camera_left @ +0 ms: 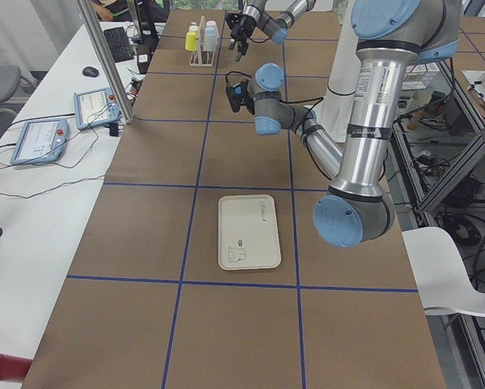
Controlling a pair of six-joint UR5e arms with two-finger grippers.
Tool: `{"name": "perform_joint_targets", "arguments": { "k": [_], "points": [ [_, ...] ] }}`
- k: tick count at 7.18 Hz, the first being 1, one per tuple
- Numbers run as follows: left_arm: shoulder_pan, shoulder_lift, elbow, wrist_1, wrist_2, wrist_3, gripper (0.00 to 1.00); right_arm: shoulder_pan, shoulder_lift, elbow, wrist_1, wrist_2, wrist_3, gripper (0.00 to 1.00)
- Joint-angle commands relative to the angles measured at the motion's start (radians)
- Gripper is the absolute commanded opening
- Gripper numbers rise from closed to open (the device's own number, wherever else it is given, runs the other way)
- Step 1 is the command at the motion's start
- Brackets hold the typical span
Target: Transfer IKEA cup to right arm and place on rack
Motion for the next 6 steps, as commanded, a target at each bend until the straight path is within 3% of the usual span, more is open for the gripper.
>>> {"name": "perform_joint_targets", "arguments": {
  "k": [1, 3, 5, 6],
  "points": [
    [0.004, -0.028, 0.131, -0.368, 0.111, -0.225, 0.0, -0.151, 0.032, 0.047, 0.006, -0.197, 0.045, 0.98],
    [0.026, -0.03, 0.267, -0.672, 0.206, -0.331, 0.0, -0.156, 0.058, 0.065, 0.008, -0.197, 0.134, 0.98],
    [0.089, -0.062, 0.298, -0.757, 0.235, -0.373, 0.0, -0.164, 0.061, 0.05, 0.144, -0.214, 0.218, 0.98],
    [0.098, -0.091, 0.29, -0.757, 0.236, -0.409, 0.0, -0.167, 0.085, 0.047, 0.141, -0.22, 0.217, 0.98]
  ]
}}
